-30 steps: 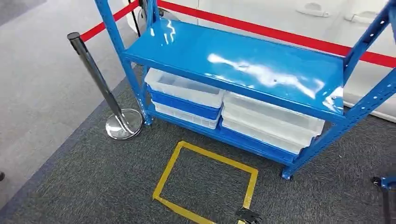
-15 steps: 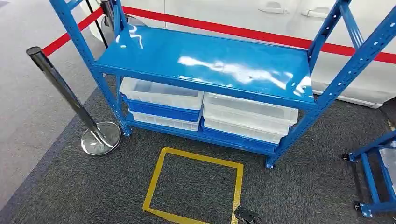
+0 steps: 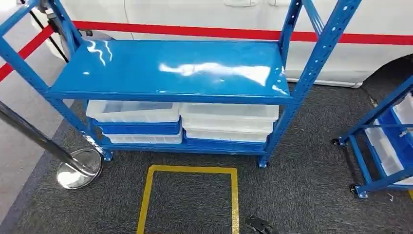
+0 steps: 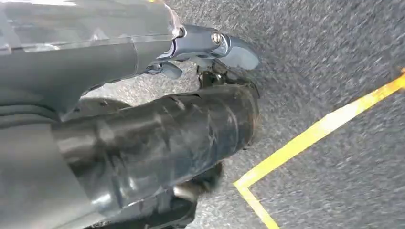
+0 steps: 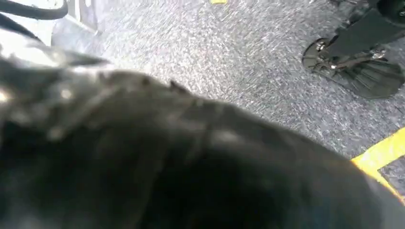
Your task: Take the parts from the cabinet and place them on the table.
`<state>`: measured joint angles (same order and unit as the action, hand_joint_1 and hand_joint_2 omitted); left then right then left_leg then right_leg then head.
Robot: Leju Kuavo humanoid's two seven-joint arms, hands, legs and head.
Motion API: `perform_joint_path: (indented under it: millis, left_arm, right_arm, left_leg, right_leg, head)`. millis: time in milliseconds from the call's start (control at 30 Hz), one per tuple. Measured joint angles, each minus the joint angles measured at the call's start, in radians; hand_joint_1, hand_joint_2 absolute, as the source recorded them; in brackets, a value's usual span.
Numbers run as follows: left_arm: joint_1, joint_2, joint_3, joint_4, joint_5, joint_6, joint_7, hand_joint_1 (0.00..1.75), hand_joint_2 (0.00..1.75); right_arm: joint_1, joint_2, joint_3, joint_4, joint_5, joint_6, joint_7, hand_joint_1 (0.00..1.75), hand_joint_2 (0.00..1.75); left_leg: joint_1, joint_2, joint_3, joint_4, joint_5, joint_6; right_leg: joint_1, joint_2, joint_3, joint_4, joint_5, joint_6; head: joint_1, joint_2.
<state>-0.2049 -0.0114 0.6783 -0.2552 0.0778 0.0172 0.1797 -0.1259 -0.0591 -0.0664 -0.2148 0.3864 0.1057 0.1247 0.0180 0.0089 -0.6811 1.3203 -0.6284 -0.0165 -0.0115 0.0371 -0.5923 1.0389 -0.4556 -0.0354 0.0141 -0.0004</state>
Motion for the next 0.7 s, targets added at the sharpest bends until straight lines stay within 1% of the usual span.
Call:
perform_joint_path:
  millis: [33, 67, 100, 133, 167, 200, 233, 267, 300, 333, 367, 400, 433, 467, 500, 533, 567, 600, 633, 667, 700]
  left_arm:
    - [0.003, 0.000, 0.000, 0.000, 0.002, 0.000, 0.000, 0.00, 0.00]
    - [0.003, 0.000, 0.000, 0.000, 0.003, 0.000, 0.000, 0.00, 0.00]
    - [0.003, 0.000, 0.000, 0.000, 0.004, 0.000, 0.000, 0.00, 0.00]
    - [0.003, 0.003, 0.000, 0.000, 0.006, -0.001, 0.000, 0.00, 0.00]
    - [0.006, 0.008, 0.000, 0.000, 0.008, -0.001, 0.000, 0.00, 0.00]
    - [0.004, 0.008, 0.000, 0.000, 0.009, -0.004, 0.000, 0.00, 0.00]
    - [0.004, 0.008, -0.001, 0.000, 0.010, -0.004, 0.000, 0.00, 0.00]
    - [0.005, 0.009, -0.002, 0.000, 0.012, -0.004, 0.001, 0.00, 0.00]
    - [0.004, 0.009, -0.003, 0.000, 0.014, -0.004, 0.003, 0.00, 0.00]
    - [0.004, 0.007, -0.007, 0.000, 0.017, -0.003, 0.006, 0.00, 0.00]
    - [0.007, 0.007, -0.010, 0.000, 0.017, -0.001, 0.009, 0.00, 0.00]
    - [0.009, 0.007, -0.016, 0.000, 0.016, 0.006, 0.013, 0.00, 0.00]
    - [0.009, 0.006, -0.021, 0.000, 0.016, 0.016, 0.018, 0.00, 1.75]
    - [0.008, -0.001, -0.025, 0.000, 0.022, 0.031, 0.027, 0.00, 1.75]
    - [0.005, -0.008, -0.026, 0.000, 0.031, 0.047, 0.029, 0.00, 1.75]
    - [0.004, -0.019, -0.026, 0.000, 0.037, 0.063, 0.029, 0.00, 1.75]
    - [0.005, -0.035, -0.026, 0.000, 0.039, 0.071, 0.025, 0.00, 1.75]
    - [0.007, -0.045, -0.036, -0.003, 0.038, 0.073, 0.015, 0.00, 1.75]
    - [0.013, -0.051, -0.053, -0.011, 0.038, 0.073, 0.007, 0.00, 1.75]
    - [0.022, -0.054, -0.078, -0.023, 0.035, 0.072, -0.004, 0.00, 1.75]
    - [0.027, -0.058, -0.104, -0.032, 0.029, 0.068, -0.012, 0.00, 1.75]
  right_arm:
    - [0.002, 0.000, 0.000, 0.000, 0.000, 0.000, 0.001, 0.00, 0.00]
    - [0.003, 0.000, 0.000, 0.000, 0.000, 0.000, 0.001, 0.00, 0.00]
    - [0.003, 0.000, 0.000, 0.000, -0.001, 0.000, 0.001, 0.00, 0.00]
    - [0.002, 0.000, 0.000, 0.000, -0.003, 0.000, 0.001, 0.00, 0.00]
    - [0.002, 0.005, 0.000, 0.000, -0.008, 0.000, 0.001, 0.00, 0.00]
    - [-0.001, 0.006, 0.000, 0.000, -0.012, 0.000, 0.001, 0.00, 0.00]
    - [0.001, 0.006, 0.000, 0.000, -0.016, -0.001, 0.003, 0.00, 0.00]
    - [0.005, 0.006, 0.000, 0.000, -0.021, -0.001, 0.003, 0.00, 0.00]
    - [0.007, 0.005, 0.000, 0.000, -0.026, -0.004, 0.011, 0.00, 0.00]
    - [0.009, 0.005, 0.000, 0.000, -0.032, -0.006, 0.024, 0.00, 0.00]
    - [0.007, 0.005, 0.000, 0.000, -0.037, -0.007, 0.034, 0.00, 0.00]
    - [0.006, 0.006, -0.001, 0.000, -0.043, -0.013, 0.046, 0.00, 0.00]
    - [0.007, 0.006, -0.003, 0.000, -0.051, -0.018, 0.065, 0.00, 1.75]
    - [0.008, 0.007, -0.010, 0.002, -0.063, -0.021, 0.094, 0.00, 1.75]
    - [0.011, 0.007, -0.016, 0.003, -0.071, -0.022, 0.114, 0.00, 1.75]
    - [0.017, 0.007, -0.021, 0.004, -0.077, -0.027, 0.125, 0.00, 1.75]
    - [0.024, 0.007, -0.029, 0.005, -0.084, -0.035, 0.136, 0.00, 1.75]
    - [0.039, 0.007, -0.034, 0.009, -0.090, -0.037, 0.140, 0.00, 1.75]
    - [0.052, 0.008, -0.034, 0.013, -0.096, -0.037, 0.140, 0.00, 1.75]
    - [0.068, 0.010, -0.034, 0.017, -0.106, -0.038, 0.136, 0.00, 1.75]
    - [0.083, 0.011, -0.034, 0.019, -0.118, -0.040, 0.129, 0.00, 1.75]
  left_leg:
    - [0.000, -0.001, 0.001, -0.031, 0.036, 0.004]
    - [-0.001, -0.003, 0.020, -0.096, 0.089, 0.009]
    - [-0.003, -0.015, 0.047, -0.181, 0.151, 0.017]
    - [-0.006, -0.044, 0.074, -0.271, 0.208, 0.029]
    - [-0.005, -0.069, 0.074, -0.275, 0.178, 0.037]
    - [-0.012, -0.072, 0.081, -0.295, 0.164, 0.041]
    - [-0.014, -0.066, 0.084, -0.295, 0.188, 0.044]
    - [-0.016, -0.061, 0.087, -0.295, 0.187, 0.046]
    - [-0.007, -0.048, 0.096, -0.311, 0.194, 0.049]
    - [-0.003, -0.033, 0.108, -0.324, 0.199, 0.049]
    - [-0.003, -0.030, 0.115, -0.332, 0.198, 0.055]
    - [-0.004, -0.020, 0.118, -0.332, 0.195, 0.058]
    - [-0.005, -0.012, 0.119, -0.331, 0.191, 0.060]
    - [-0.005, -0.006, 0.120, -0.330, 0.187, 0.060]
    - [-0.005, -0.003, 0.122, -0.328, 0.184, 0.059]
    - [-0.004, -0.001, 0.125, -0.326, 0.179, 0.058]
    - [-0.004, 0.003, 0.129, -0.323, 0.174, 0.057]
    - [-0.004, 0.004, 0.135, -0.319, 0.167, 0.054]
    - [-0.004, 0.004, 0.138, -0.313, 0.159, 0.050]
    - [-0.011, 0.003, 0.136, -0.304, 0.151, 0.042]
    - [-0.013, 0.002, 0.134, -0.299, 0.147, 0.035]
  right_leg:
    - [0.002, 0.013, 0.006, 0.000, -0.004, 0.000]
    - [0.003, 0.026, 0.014, 0.000, -0.008, 0.001]
    - [0.005, 0.038, 0.023, 0.000, -0.012, 0.002]
    - [0.005, 0.049, 0.028, -0.001, -0.017, 0.004]
    - [0.005, 0.056, 0.029, 0.000, -0.019, 0.009]
    - [-0.002, 0.068, 0.021, 0.001, -0.020, 0.017]
    - [-0.005, 0.077, 0.021, 0.000, -0.022, 0.024]
    - [-0.008, 0.086, 0.023, -0.004, -0.023, 0.030]
    - [0.001, 0.097, 0.025, -0.007, -0.023, 0.040]
    - [-0.001, 0.058, 0.026, 0.008, -0.033, 0.039]
    - [0.003, 0.013, 0.007, 0.045, -0.060, 0.041]
    - [0.001, -0.012, -0.033, 0.119, -0.099, 0.045]
    - [-0.002, -0.024, -0.073, 0.192, -0.129, 0.049]
    - [-0.005, -0.028, -0.114, 0.261, -0.149, 0.053]
    - [-0.007, -0.030, -0.133, 0.286, -0.144, 0.056]
    - [-0.010, -0.032, -0.128, 0.265, -0.115, 0.060]
    - [-0.013, -0.033, -0.101, 0.204, -0.070, 0.062]
    - [-0.016, -0.037, -0.057, 0.113, -0.020, 0.063]
    - [-0.017, -0.045, -0.019, 0.036, 0.015, 0.062]
    - [-0.010, -0.054, -0.010, 0.014, -0.007, 0.056]
    - [-0.008, -0.046, -0.011, 0.012, -0.002, 0.047]
  head:
    - [0.000, 0.000]
    - [0.000, 0.000]
    - [0.000, 0.000]
    - [0.000, 0.000]
    - [0.002, 0.000]
    - [0.000, 0.000]
    - [0.000, 0.000]
    - [-0.001, 0.000]
    - [0.000, 0.000]
    - [0.001, 0.000]
    - [0.003, 0.000]
    - [0.002, 0.000]
    - [0.002, 0.000]
    - [0.002, 0.000]
    - [0.002, 0.000]
    - [0.003, 0.000]
    - [0.002, 0.000]
    - [0.002, 0.000]
    - [0.003, 0.000]
    - [0.003, 0.000]
    - [0.002, 0.000]
